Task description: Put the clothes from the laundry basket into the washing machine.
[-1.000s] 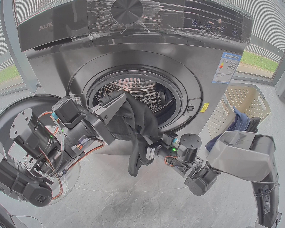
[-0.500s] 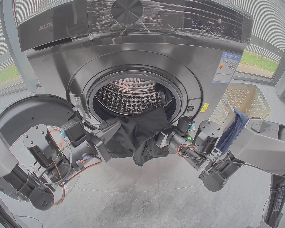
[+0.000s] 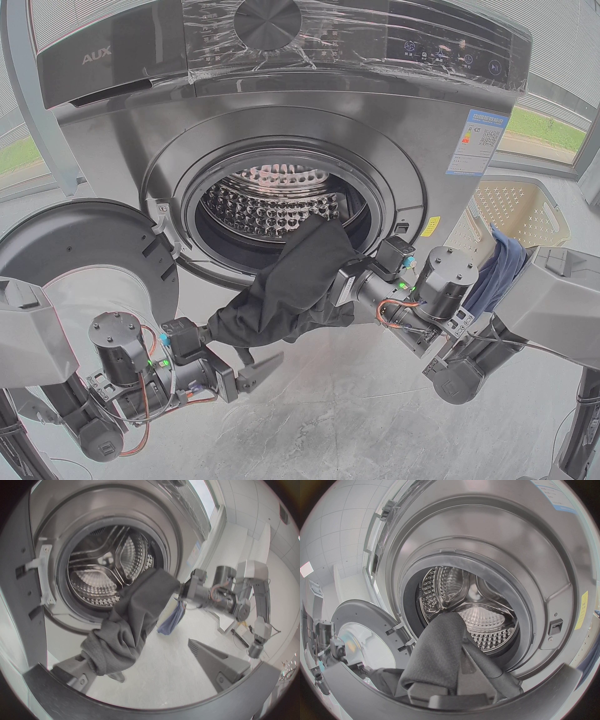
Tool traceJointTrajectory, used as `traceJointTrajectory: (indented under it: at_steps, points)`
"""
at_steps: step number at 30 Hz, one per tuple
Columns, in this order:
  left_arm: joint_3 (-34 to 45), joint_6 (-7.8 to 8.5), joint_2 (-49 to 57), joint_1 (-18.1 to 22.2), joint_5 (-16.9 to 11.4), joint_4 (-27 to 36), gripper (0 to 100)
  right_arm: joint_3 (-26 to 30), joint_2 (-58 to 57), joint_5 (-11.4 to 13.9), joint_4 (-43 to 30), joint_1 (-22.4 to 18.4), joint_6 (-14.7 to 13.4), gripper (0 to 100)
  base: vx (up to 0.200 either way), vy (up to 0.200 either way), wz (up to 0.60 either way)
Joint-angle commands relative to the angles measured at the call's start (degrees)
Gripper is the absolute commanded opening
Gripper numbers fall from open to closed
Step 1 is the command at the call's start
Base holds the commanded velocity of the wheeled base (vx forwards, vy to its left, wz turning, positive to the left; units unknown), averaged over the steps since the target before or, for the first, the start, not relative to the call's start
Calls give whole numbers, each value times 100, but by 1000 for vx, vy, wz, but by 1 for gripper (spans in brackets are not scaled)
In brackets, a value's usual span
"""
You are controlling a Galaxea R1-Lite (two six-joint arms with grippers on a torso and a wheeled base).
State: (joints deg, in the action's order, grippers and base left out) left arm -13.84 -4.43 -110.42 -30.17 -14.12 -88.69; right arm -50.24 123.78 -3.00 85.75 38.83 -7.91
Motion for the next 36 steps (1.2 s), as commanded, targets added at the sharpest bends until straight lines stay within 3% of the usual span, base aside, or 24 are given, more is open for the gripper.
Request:
traceJointTrajectory:
  at_steps: [1, 6, 10, 15, 21, 24, 31, 36]
  points:
    - [276, 188, -331, -41, -74, 0, 100, -30, -38, 1, -6, 20, 0, 0, 0, 0, 0]
    - [724, 460, -463, -94, -276, 0, 100, -100, -30, 1, -41, 55, 0, 0, 0, 0, 0]
    - [979, 785, -718, -103, -487, 0, 100, -135, -21, 1, -67, 55, 0, 0, 0, 0, 0]
    - [927, 864, -735, -121, -478, -8, 100, -118, -3, 1, -58, 72, -9, 0, 0, 0, 0]
    - [320, 741, -515, -129, -425, -17, 100, 93, -56, -8, -41, 266, -17, 0, 0, 0, 0]
    - [-418, 539, -621, -208, -355, 0, 100, 146, -100, -8, -58, 327, -17, 0, 0, 0, 0]
    - [-1605, 346, -1298, -261, 58, -8, 100, 190, -126, -8, -76, 609, -9, 0, 0, 0, 0]
    - [-1939, 328, -1552, -305, 76, -8, 100, 190, -118, -8, -76, 767, -9, 0, 0, 0, 0]
